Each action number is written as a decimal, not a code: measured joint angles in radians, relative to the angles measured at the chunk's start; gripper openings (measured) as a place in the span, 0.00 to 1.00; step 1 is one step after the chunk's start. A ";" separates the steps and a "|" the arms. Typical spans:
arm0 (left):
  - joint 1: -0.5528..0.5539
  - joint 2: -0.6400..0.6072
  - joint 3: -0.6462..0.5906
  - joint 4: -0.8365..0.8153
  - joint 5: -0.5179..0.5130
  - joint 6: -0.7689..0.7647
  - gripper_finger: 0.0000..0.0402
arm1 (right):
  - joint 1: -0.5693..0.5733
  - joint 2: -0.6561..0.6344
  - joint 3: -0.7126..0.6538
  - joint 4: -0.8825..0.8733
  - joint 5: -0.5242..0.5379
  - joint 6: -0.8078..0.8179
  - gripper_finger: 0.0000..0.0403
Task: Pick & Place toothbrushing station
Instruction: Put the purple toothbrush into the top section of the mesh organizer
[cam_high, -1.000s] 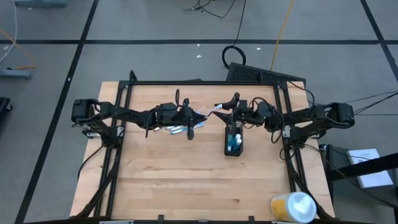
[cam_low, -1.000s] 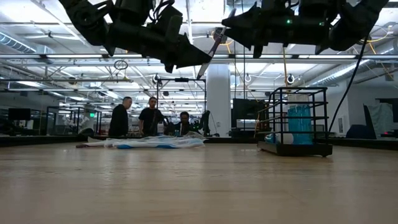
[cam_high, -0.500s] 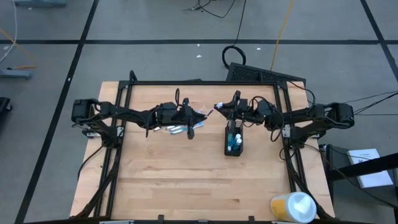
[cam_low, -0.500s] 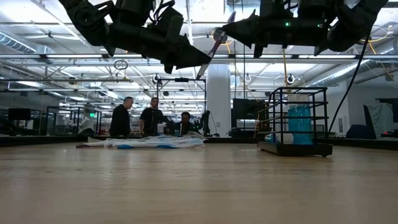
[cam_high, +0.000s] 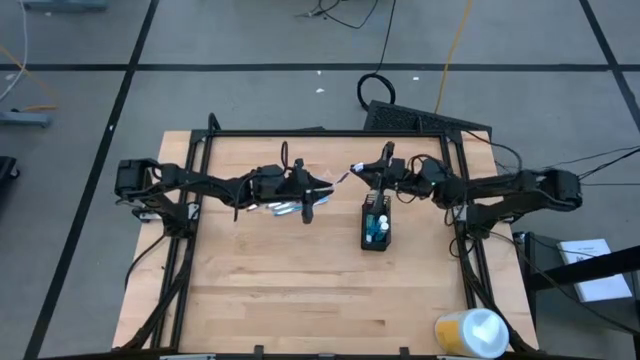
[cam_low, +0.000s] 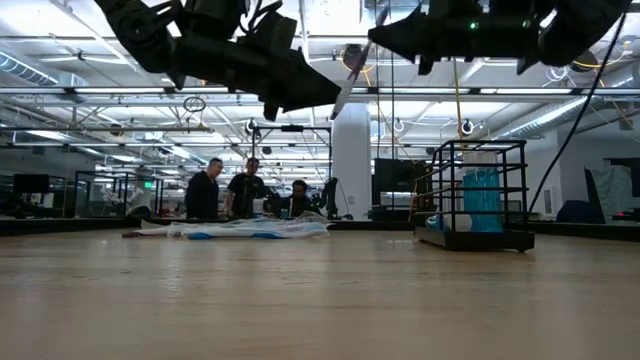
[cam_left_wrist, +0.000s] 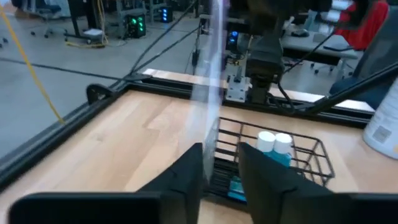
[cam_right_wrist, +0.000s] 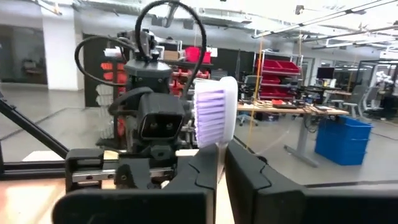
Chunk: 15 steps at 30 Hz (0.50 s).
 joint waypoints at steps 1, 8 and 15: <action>0.000 0.000 0.000 -0.004 0.005 -0.006 0.29 | 0.000 -0.029 0.008 -0.044 0.006 -0.007 0.01; 0.000 0.000 0.000 -0.004 0.002 -0.008 0.52 | 0.011 -0.250 0.027 -0.340 0.074 -0.029 0.01; -0.001 0.000 0.000 -0.061 0.000 -0.008 0.63 | 0.057 -0.521 0.028 -0.750 0.192 0.055 0.01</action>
